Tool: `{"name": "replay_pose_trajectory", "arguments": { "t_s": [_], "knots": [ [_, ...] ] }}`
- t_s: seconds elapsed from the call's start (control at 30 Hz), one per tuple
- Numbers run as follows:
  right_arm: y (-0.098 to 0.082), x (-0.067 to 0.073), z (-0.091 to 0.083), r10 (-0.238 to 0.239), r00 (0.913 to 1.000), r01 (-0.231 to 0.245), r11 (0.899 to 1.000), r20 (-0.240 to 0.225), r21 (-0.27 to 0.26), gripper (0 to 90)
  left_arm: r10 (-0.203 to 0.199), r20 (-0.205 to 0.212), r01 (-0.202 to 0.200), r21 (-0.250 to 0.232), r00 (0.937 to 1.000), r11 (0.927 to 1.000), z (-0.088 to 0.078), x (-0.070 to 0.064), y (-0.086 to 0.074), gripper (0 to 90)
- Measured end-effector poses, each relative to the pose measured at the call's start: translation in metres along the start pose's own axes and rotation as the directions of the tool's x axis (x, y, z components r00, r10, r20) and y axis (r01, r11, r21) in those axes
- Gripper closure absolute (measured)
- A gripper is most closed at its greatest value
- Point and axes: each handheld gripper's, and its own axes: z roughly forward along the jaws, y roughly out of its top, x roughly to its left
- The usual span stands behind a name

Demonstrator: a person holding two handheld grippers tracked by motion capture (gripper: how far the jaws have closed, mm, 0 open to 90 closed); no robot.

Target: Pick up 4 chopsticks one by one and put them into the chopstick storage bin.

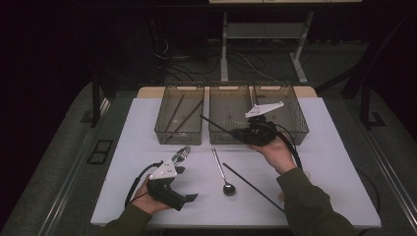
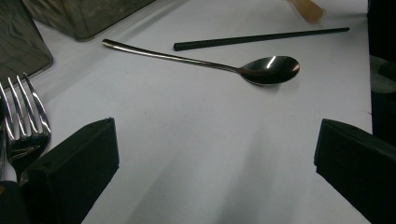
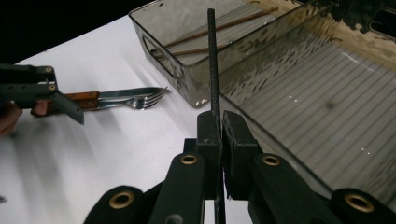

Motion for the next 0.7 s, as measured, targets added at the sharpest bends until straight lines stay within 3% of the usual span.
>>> {"name": "replay_pose_trajectory", "arguments": {
  "t_s": [0.27,0.7],
  "knots": [
    [0.019,0.002,0.017,-0.015,0.9999,0.015,1.0,0.008,0.011,86.2,-0.007,0.001,0.007,0.003,1.0,1.0,-0.001,-0.001,0.0,0.0],
    [0.053,-0.004,0.051,0.008,0.9986,-0.01,0.999,0.051,0.037,86.2,-0.008,0.003,0.008,-0.006,1.0,1.0,0.0,-0.001,0.001,0.0]
  ]
}}
